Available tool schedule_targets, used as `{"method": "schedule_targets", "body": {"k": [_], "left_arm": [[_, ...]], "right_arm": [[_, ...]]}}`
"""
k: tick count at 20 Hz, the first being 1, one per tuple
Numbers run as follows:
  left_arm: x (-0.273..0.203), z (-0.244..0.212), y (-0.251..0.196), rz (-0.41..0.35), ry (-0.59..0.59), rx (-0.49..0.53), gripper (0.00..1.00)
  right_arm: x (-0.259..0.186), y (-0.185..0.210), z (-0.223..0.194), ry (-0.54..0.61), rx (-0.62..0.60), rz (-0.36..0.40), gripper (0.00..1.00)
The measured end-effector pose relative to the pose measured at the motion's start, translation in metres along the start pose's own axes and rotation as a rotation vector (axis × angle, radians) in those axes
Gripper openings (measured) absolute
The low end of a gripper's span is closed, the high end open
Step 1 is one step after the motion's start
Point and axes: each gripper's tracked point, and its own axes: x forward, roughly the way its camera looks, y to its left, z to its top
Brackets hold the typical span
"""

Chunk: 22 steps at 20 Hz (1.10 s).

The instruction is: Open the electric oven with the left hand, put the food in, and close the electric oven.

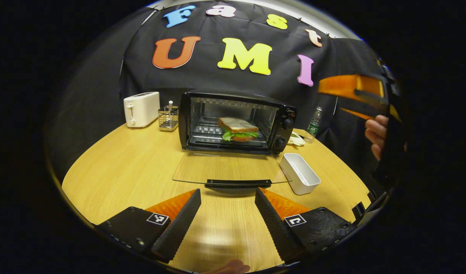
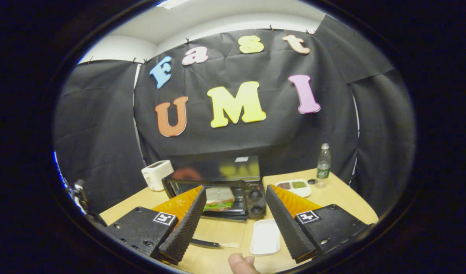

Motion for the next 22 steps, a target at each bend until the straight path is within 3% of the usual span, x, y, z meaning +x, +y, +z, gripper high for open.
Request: {"method": "schedule_targets", "body": {"k": [7,13,19,20,21,22], "left_arm": [[0.039,-0.022,-0.017,0.003,0.102,0.009,0.94],[0.061,-0.029,-0.011,0.055,0.138,0.017,0.95],[0.064,-0.021,-0.009,0.089,0.144,0.03,0.94],[0.066,-0.02,-0.01,0.089,0.145,0.019,0.94],[0.065,-0.019,-0.01,0.089,0.146,0.007,0.94],[0.065,-0.018,-0.01,0.088,0.147,-0.002,0.94]], "right_arm": [[-0.065,-0.048,0.054,-0.183,-0.067,-0.049,0.94],[-0.083,-0.072,0.041,-0.13,-0.004,-0.03,0.94],[-0.101,-0.103,0.05,-0.155,-0.046,-0.105,0.94],[-0.103,-0.105,0.051,-0.16,-0.043,-0.113,0.99],[-0.106,-0.106,0.051,-0.163,-0.036,-0.113,0.94],[-0.108,-0.105,0.051,-0.161,-0.027,-0.11,0.99]]}}
